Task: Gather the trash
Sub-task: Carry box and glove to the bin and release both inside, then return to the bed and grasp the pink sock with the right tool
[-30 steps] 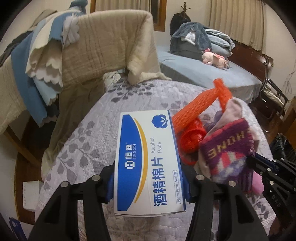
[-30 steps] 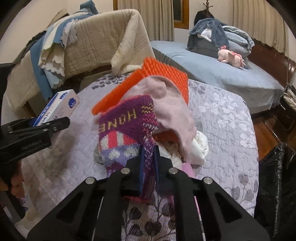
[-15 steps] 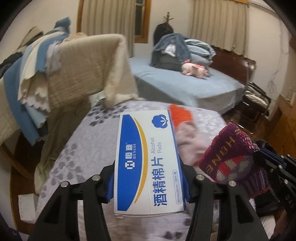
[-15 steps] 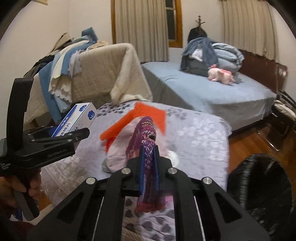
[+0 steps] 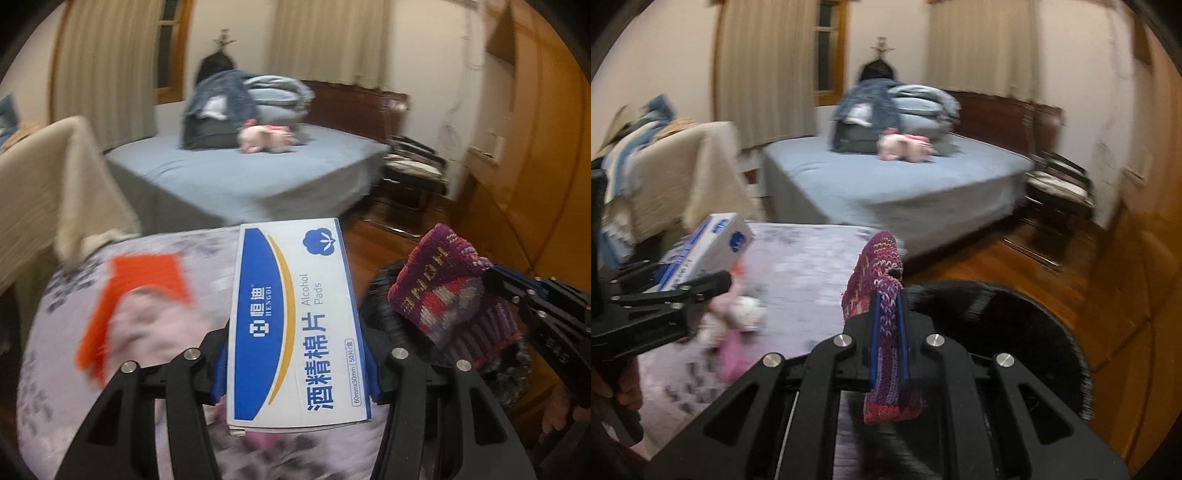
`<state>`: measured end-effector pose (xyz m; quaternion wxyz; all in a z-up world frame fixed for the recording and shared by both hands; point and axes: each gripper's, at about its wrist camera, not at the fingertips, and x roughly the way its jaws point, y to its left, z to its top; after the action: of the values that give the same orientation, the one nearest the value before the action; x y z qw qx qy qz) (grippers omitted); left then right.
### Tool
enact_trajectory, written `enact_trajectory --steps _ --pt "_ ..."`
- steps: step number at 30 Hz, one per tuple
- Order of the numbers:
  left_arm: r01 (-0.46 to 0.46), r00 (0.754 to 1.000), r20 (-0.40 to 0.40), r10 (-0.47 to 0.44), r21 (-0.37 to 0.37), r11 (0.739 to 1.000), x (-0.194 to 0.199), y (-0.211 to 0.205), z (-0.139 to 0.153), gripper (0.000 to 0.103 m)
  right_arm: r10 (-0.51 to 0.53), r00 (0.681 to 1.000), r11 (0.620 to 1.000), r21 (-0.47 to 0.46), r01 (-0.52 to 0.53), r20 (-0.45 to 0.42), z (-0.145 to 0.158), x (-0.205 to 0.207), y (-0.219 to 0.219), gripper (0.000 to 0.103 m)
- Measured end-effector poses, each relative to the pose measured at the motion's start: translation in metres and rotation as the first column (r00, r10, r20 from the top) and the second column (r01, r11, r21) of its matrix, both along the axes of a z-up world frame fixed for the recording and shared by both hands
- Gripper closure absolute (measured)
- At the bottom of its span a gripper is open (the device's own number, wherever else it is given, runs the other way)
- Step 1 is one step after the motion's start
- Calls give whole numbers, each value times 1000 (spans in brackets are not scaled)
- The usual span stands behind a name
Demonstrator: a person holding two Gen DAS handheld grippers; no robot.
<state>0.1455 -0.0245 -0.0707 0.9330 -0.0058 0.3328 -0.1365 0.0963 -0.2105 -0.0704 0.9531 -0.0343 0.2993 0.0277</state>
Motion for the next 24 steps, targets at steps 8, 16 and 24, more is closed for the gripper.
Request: enact_trajectory --steps 8,16,24 --pt "184 983 0 -184 -31 982 37 -104 -12 48 -214 976 976 21 215 -46 -35 7 -91 94" --pt "333 941 -30 -337 -94 938 48 -169 -23 26 -355 935 935 -21 355 -11 -46 -11 -130 49" --pt "218 976 18 -218 -25 976 37 -108 -19 10 -371 929 928 -38 371 10 -49 -23 -123 5"
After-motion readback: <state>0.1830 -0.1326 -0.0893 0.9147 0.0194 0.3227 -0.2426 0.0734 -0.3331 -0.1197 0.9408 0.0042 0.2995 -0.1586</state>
